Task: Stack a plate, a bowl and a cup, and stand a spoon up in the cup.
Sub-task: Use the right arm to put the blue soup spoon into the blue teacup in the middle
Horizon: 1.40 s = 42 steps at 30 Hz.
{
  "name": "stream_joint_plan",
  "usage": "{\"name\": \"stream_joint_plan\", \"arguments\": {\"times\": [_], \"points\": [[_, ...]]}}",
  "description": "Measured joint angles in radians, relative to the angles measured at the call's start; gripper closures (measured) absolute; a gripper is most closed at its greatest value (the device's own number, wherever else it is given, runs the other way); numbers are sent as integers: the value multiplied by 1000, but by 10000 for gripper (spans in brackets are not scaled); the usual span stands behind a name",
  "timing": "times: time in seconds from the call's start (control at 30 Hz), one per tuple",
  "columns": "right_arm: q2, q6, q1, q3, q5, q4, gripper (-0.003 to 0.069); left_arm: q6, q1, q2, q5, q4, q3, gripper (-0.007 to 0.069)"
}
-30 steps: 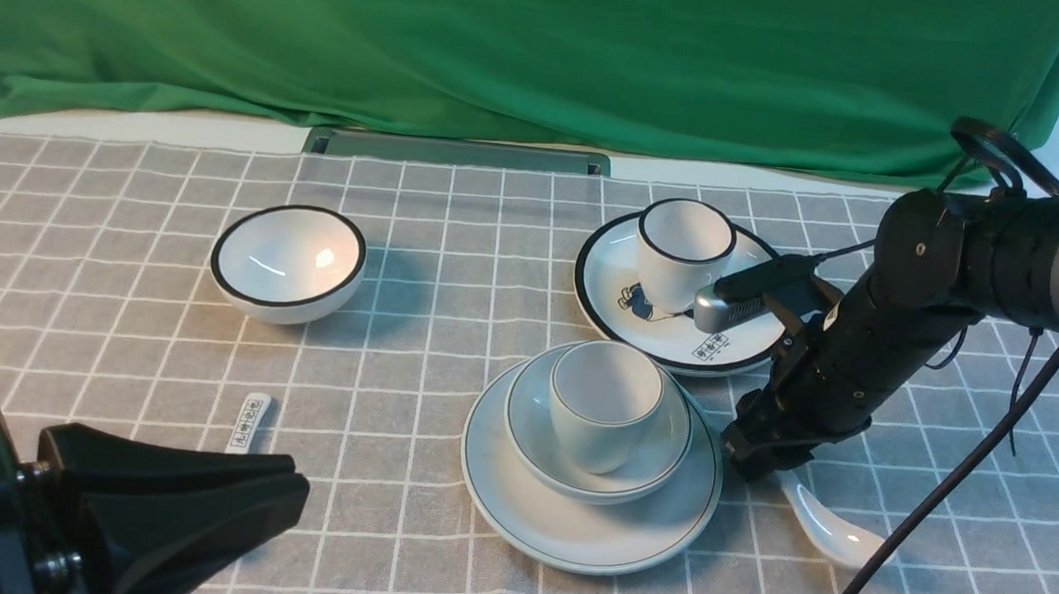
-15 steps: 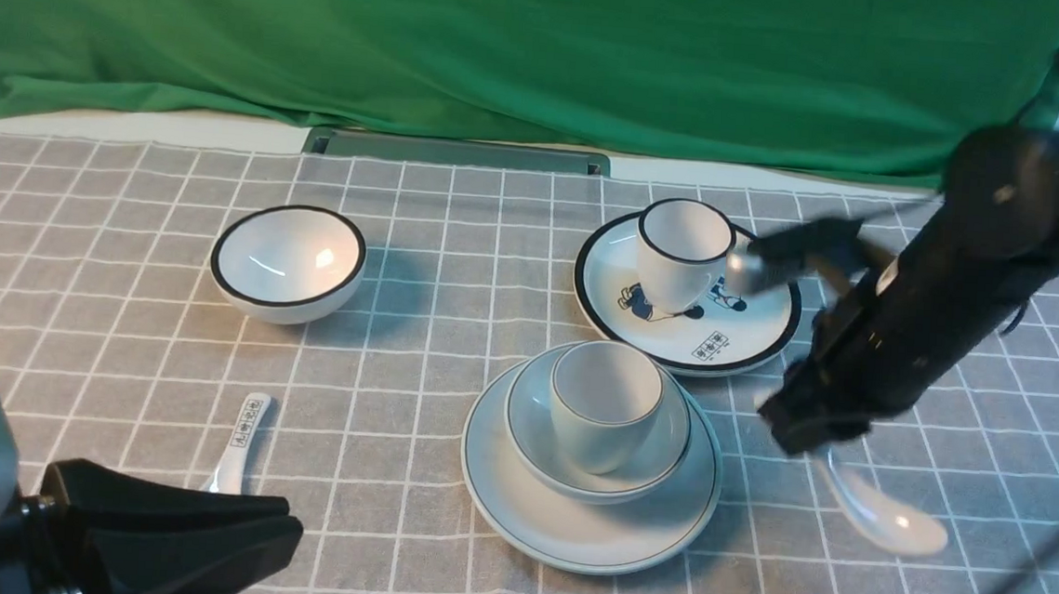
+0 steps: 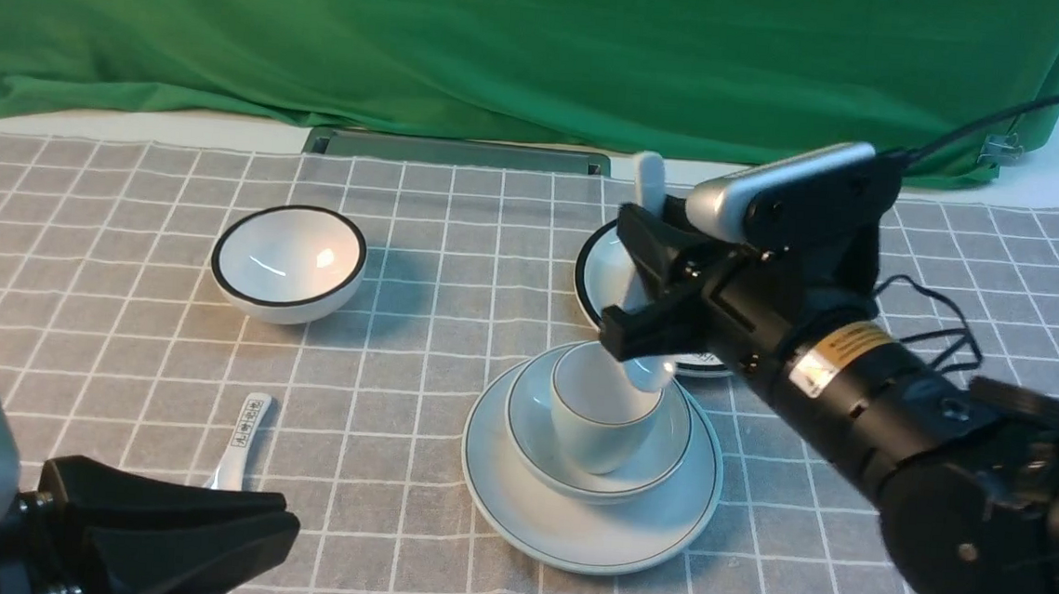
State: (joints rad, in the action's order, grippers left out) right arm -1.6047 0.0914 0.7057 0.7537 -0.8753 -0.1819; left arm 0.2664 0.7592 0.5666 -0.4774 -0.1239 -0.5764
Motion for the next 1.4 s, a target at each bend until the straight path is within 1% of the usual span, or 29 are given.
{"name": "stream_joint_plan", "arguments": {"times": [0.13, 0.27, 0.8, 0.9, 0.97, 1.0, 1.03, 1.07, 1.17, 1.23, 1.3, 1.33, 1.37, 1.4], "points": [[-76, -54, 0, 30, -75, 17, 489, 0, 0, 0, 0, 6, 0, 615], [-108, -76, 0, 44, -90, 27, 489, 0, 0, 0, 0, 6, 0, 615], [-238, -69, -5, 46, -105, 28, 484, 6, 0, 0, 32, 7, 0, 615], [-243, -69, -5, 46, -104, 28, 448, 8, 0, 0, 37, 7, 0, 615], [-242, -69, -5, 46, -108, 28, 376, 8, 0, 0, 43, 7, 0, 615], [-241, -69, -5, 46, -108, 28, 351, 8, 0, 0, 45, 7, 0, 615], [-241, -69, -5, 46, -108, 28, 346, 8, 0, 0, 46, 7, 0, 615], [-230, -69, -5, 42, -105, 28, 305, 8, 0, 0, 50, 7, 0, 615], [-174, -69, 0, 10, -95, 28, 281, 8, 0, 0, 52, 7, 0, 615], [-81, -69, 5, -17, -30, 28, 286, 8, 0, 0, 77, 7, 2, 615], [29, -67, 7, -27, 115, 28, 311, 7, 0, -8, 127, -1, 13, 615], [100, -54, 8, -29, 221, 28, 337, 5, 0, -18, 178, -11, 27, 615], [173, -37, 8, -30, 363, 28, 375, 4, 0, -27, 214, -22, 47, 615], [245, -25, 8, -30, 462, 28, 403, 3, 0, -34, 262, -29, 73, 615]]}}
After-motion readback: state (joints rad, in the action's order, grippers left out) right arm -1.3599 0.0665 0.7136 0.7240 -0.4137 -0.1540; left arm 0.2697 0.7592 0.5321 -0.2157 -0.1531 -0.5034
